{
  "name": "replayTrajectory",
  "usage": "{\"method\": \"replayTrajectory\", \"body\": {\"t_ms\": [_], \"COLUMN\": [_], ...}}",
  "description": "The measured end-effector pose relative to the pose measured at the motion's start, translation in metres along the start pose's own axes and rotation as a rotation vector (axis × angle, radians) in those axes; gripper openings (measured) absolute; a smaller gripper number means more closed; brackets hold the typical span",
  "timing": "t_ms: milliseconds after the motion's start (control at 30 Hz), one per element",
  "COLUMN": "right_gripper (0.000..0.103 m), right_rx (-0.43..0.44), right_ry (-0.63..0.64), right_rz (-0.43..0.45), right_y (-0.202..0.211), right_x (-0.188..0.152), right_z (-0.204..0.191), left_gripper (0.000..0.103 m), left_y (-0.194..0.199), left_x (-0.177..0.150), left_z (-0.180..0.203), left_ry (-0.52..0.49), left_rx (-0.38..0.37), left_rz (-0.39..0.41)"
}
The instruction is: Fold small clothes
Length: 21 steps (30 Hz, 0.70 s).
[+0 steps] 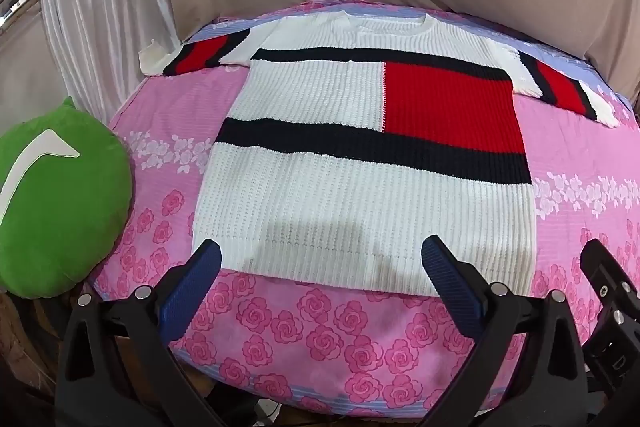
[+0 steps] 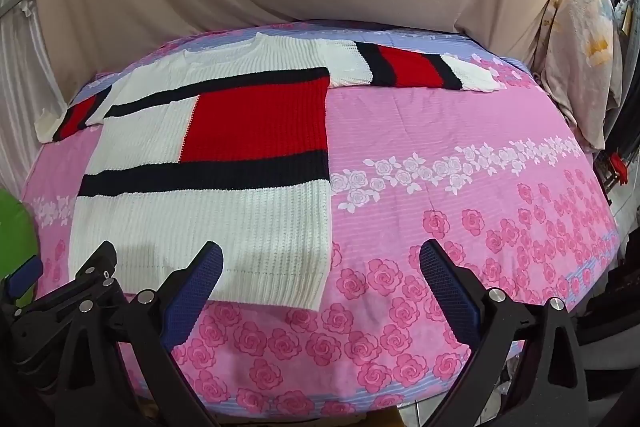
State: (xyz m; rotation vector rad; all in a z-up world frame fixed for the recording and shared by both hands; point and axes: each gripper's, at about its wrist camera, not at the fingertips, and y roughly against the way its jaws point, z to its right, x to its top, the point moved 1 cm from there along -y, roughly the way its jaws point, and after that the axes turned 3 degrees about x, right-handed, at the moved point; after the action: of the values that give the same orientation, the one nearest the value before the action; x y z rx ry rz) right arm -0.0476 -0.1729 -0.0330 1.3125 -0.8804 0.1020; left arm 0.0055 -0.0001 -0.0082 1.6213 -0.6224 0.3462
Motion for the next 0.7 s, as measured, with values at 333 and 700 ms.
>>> {"method": "replayTrajectory", "body": {"t_ms": [333,700], "right_gripper": [0.097,0.098], "right_rx": [-0.004,-0.012], "right_ry": [-0.002,0.002], "right_rz": [0.001,-0.004], "right_y": [0.001,-0.0008], "right_x": [-0.0007,-0.0009], "right_z": [0.0006,0.0034], "left_gripper": [0.098,0.098], "left_y": [0.0001,-0.0027], "left_x": [-0.0047,0.0013], "left_z": [-0.0027,0.0071], "left_ry": [0.005,-0.006], "left_rx": [-0.009,-0.012], "left_rz": [0.008,0.005]}}
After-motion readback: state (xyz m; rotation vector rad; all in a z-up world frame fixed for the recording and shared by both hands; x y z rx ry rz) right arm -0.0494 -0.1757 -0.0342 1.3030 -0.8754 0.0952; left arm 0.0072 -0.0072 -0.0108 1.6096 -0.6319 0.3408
